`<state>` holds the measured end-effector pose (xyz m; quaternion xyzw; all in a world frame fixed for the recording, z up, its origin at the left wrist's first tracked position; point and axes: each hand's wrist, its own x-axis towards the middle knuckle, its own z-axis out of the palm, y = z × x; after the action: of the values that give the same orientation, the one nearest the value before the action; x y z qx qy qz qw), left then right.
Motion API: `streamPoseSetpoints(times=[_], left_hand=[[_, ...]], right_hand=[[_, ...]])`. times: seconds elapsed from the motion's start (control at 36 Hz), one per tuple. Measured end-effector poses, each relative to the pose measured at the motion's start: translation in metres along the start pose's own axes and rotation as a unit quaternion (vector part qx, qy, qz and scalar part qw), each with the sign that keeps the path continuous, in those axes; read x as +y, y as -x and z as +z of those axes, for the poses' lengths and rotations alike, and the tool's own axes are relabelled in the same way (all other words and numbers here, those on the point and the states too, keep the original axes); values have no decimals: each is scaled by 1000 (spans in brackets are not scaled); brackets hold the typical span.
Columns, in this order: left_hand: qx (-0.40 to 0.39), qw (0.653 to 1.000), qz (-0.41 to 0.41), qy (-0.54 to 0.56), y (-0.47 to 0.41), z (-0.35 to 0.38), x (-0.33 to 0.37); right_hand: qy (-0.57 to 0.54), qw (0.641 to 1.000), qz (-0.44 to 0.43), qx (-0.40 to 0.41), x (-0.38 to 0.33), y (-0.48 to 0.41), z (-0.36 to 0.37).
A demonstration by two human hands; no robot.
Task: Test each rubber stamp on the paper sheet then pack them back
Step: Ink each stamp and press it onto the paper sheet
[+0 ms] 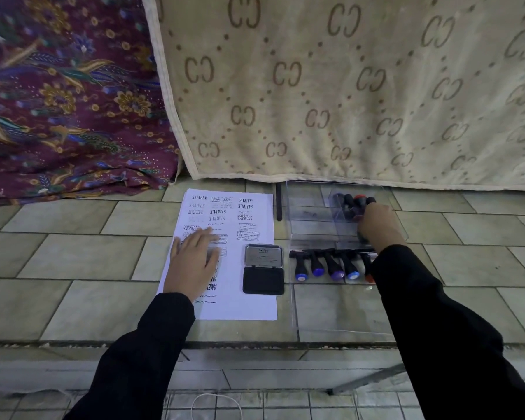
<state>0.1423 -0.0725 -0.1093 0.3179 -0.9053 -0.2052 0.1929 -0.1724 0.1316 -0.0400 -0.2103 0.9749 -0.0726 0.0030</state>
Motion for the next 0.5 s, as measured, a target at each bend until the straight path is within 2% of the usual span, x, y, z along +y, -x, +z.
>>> streamPoseSetpoints(times=[0.17,0.28,0.42,0.5], left_hand=[[45,998,26,21,-1,-3,1],[62,998,18,1,-1,-3,1],[55,998,9,2,-1,-3,0],[52,999,7,4,-1,-4,2]], right_hand=[[-15,999,12,-41,2,-2,0],[-34,999,9,-32,4,5,-9],[-165,983,-15,74,-4,25,-36],[-216,964,-71,136,-22,39,-50]])
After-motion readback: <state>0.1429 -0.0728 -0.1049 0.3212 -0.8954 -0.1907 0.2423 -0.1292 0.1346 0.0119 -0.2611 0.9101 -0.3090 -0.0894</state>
